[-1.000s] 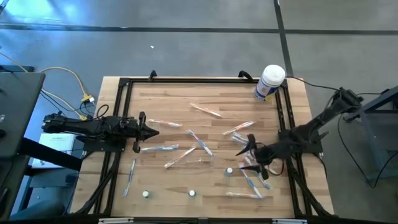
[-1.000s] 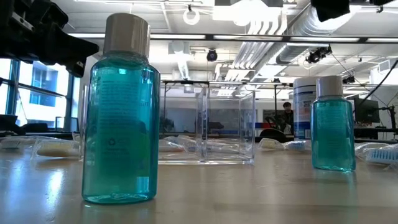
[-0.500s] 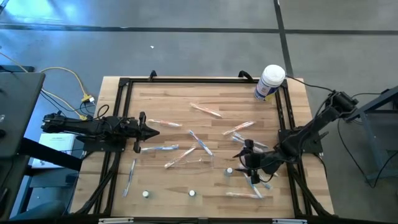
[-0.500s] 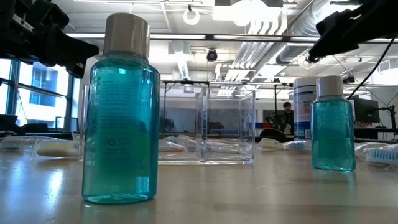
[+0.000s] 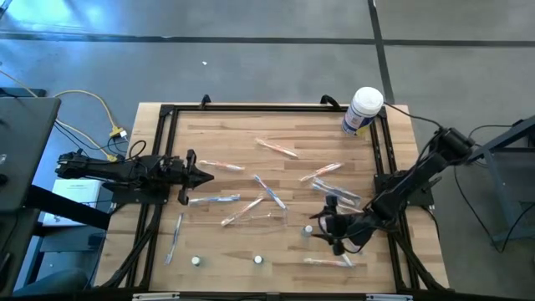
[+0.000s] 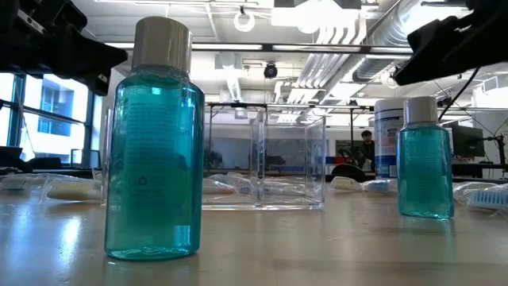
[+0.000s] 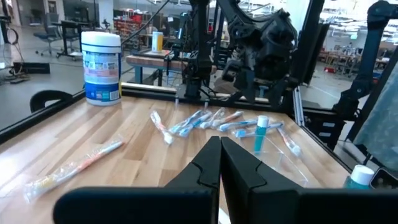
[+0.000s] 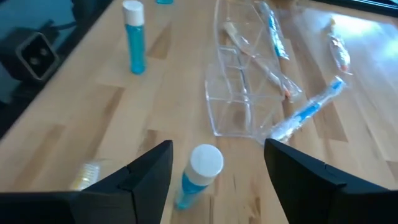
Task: Pick & Place toothbrushing station
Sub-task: Put the blue mouthwash into the transparent organizer, then put the blue toothbrush into the transparent organizer
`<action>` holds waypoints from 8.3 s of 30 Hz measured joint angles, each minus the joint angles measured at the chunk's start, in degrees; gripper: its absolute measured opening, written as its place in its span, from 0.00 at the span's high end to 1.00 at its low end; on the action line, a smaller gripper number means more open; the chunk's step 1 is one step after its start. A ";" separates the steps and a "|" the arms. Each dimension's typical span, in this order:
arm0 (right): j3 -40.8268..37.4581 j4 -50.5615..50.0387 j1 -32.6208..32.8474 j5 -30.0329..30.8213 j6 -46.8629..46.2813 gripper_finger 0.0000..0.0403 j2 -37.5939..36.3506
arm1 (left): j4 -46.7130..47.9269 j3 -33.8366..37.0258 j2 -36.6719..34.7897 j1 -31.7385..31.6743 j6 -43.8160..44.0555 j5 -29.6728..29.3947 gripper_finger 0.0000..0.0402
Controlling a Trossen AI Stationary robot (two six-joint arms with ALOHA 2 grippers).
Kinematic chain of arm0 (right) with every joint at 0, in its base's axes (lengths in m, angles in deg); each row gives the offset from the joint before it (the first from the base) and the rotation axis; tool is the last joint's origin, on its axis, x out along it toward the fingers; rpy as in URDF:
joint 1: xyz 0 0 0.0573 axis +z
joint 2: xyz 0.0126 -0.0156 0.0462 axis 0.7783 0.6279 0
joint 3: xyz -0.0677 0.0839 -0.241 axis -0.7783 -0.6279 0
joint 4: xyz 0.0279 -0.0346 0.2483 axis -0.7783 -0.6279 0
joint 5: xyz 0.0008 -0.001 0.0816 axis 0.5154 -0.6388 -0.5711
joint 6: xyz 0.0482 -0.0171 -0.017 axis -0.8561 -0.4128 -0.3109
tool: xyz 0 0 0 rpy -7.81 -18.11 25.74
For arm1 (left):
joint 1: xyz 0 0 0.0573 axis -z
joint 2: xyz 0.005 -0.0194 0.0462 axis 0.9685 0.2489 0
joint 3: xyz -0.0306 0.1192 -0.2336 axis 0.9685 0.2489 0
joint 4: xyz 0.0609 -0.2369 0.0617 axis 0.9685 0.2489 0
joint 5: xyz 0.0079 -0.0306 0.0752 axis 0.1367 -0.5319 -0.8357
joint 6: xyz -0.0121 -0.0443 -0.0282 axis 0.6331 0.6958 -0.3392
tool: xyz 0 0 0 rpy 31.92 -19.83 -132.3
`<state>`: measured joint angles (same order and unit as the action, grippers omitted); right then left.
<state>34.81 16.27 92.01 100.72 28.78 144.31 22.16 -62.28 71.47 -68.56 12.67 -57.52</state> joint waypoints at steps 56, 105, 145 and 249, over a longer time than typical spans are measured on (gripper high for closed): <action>0.01 6.13 -2.51 2.01 -21.07 0.40 12.90 | 0.22 0.00 0.00 0.00 2.90 -0.39 0.99; 32.24 -11.75 -14.38 -19.39 17.19 0.80 14.03 | 2.19 0.00 0.00 0.31 6.93 1.29 0.99; 32.14 -11.03 -26.03 -25.66 19.20 0.80 25.08 | 2.99 0.00 0.02 1.99 5.31 1.33 0.99; 32.14 -26.50 -20.24 -25.44 7.40 0.66 8.56 | -5.89 -11.20 20.47 18.21 -10.29 -18.84 0.99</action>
<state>66.95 -10.23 71.77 75.28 36.18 152.87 16.27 -73.48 91.95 -50.35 2.38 -76.36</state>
